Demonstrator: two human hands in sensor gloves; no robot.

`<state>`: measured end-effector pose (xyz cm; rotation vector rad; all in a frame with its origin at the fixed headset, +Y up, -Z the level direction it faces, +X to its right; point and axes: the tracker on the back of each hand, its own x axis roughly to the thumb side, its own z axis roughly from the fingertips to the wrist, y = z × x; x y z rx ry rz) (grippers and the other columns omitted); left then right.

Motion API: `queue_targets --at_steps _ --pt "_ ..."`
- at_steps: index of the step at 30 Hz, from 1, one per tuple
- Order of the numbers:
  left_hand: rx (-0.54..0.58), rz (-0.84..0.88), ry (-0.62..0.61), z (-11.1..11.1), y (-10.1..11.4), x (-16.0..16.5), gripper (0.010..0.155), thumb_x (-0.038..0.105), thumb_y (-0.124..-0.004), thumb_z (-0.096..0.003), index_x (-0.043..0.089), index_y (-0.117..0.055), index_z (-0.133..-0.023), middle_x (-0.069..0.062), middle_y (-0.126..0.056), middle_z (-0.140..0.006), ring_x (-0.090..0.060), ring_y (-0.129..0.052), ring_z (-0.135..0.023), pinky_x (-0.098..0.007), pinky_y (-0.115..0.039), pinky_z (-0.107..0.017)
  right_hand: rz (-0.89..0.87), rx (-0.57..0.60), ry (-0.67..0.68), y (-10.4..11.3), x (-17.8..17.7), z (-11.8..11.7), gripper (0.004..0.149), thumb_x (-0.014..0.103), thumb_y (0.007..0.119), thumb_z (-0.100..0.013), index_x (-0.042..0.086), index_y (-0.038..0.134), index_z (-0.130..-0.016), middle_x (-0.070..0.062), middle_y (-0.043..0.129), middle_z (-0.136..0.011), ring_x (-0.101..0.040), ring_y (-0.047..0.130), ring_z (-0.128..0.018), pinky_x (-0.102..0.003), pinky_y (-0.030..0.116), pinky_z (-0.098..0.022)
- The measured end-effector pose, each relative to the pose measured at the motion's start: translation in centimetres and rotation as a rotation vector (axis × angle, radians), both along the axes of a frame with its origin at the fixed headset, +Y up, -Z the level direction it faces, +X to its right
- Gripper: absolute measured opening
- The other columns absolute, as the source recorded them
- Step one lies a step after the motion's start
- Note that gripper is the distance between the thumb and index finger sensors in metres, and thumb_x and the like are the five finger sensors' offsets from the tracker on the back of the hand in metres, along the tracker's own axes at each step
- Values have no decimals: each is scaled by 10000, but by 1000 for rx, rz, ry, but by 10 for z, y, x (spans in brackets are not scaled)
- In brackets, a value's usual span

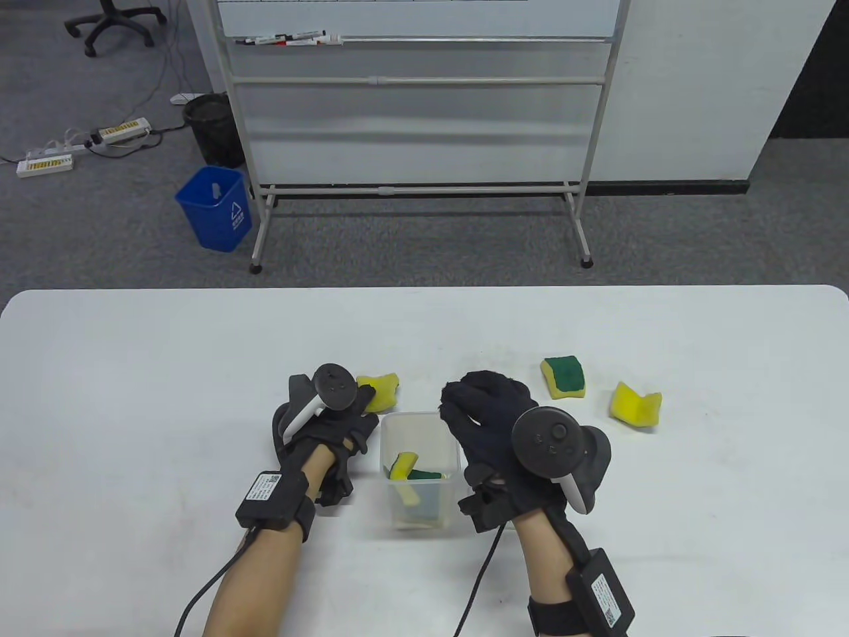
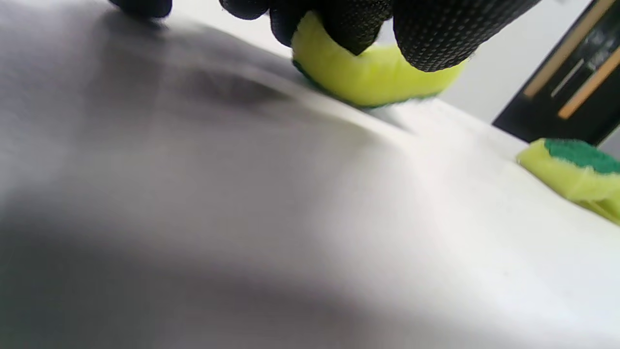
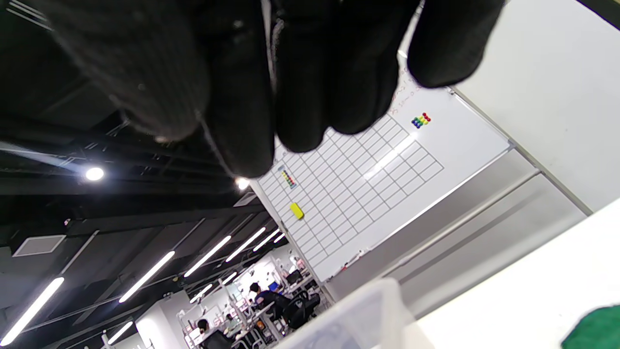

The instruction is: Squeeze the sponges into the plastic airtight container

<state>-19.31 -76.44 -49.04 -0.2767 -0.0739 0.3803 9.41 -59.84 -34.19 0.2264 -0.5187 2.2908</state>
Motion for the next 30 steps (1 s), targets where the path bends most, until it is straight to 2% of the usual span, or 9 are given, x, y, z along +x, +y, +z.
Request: queue_targets --at_steps 2,8,14,19,22,26,30 --pt "41 60 32 5 8 -8 682 498 -692 -485 241 -499 -1087 -36 -408 -1204 -319 -352 -1115 -664 -488 -739 -7 -5 1 0 1 0 482 478 865 -431 212 989 -814 -65 886 -937 -338 845 -858 -587 645 -683" --pt "131 478 122 27 50 -44 668 478 -688 -497 227 -509 -1090 -58 -418 -1205 -341 -370 -1114 -667 -490 -741 -41 1 4 0 2 0 515 482 859 -433 217 945 -866 -68 873 -949 -344 841 -869 -586 646 -683" --pt "206 805 104 62 100 -58 649 432 -677 -520 192 -510 -1099 -110 -455 -1199 -387 -431 -1102 -664 -514 -738 -53 28 38 1 -6 4 602 495 856 -432 227 831 -971 -74 851 -980 -349 846 -881 -587 652 -681" --pt "211 956 -83 95 135 -37 653 440 -677 -530 156 -520 -1097 -164 -494 -1187 -434 -488 -1081 -654 -544 -736 -35 107 132 5 -19 10 638 477 863 -431 251 756 -1018 -68 789 -1049 -354 817 -929 -596 641 -692" --pt "189 1022 -196 113 150 -20 667 460 -680 -533 114 -536 -1085 -215 -579 -1153 -477 -591 -1035 -637 -597 -726 19 169 200 10 -26 16 710 447 892 -422 307 638 -1070 -33 642 -1148 -362 727 -1005 -610 601 -718" --pt "118 1070 -331 127 164 2 604 384 -691 -531 84 -610 -1049 -229 -683 -1103 -490 -692 -983 -631 -642 -710 80 223 206 14 -28 21 801 419 914 -414 370 498 -1097 -12 479 -1204 -358 620 -1067 -628 554 -741" --pt "50 1080 -406 130 165 15 574 359 -693 -527 72 -655 -1024 -224 -749 -1068 -485 -751 -949 -627 -666 -699 78 247 214 15 -25 21 806 410 915 -413 389 483 -1093 -21 443 -1211 -360 604 -1074 -634 544 -746"
